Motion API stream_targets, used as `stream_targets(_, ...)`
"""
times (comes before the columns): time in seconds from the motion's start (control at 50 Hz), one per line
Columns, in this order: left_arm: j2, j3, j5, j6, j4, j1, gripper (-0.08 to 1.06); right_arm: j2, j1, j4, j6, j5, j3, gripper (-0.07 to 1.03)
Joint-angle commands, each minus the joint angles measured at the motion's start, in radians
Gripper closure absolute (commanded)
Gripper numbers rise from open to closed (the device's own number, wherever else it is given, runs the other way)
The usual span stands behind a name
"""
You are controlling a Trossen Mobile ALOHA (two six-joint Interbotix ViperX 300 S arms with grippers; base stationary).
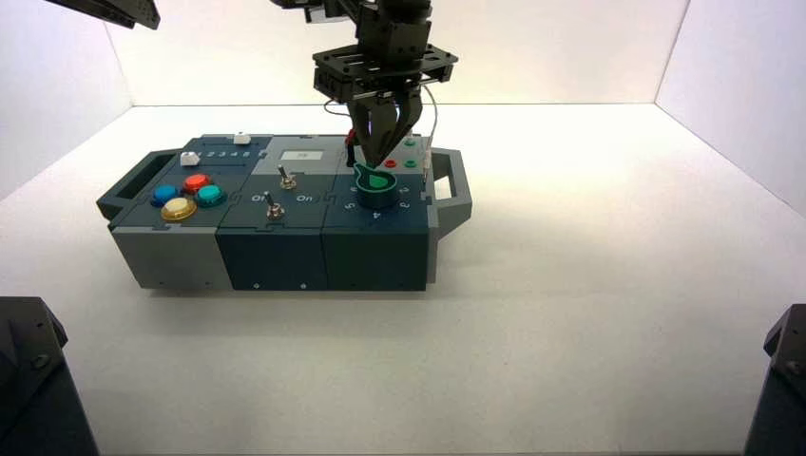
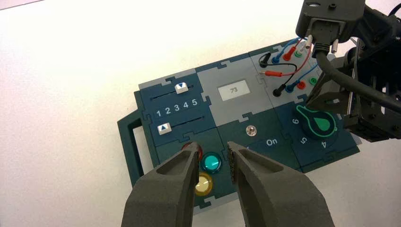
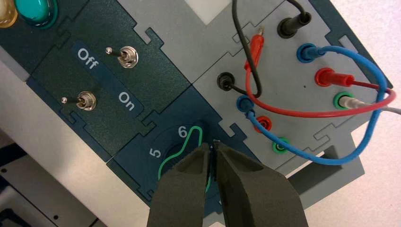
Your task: Turn the knob to position 6.
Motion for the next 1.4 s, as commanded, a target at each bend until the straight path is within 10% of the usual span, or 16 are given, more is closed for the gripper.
stream_targets(0.02, 0.002, -0.012, -0.011, -0.002, 0.000, 0.006, 0.62, -0.014, 0.014, 0.006, 0.003, -0.003, -0.017, 0.93)
stream_targets(1.4, 0.003, -0.012, -0.011, -0.002, 0.000, 0.005, 0.62, -0.049, 0.095, 0.008, 0.005, 0.052, -0.052, 0.93)
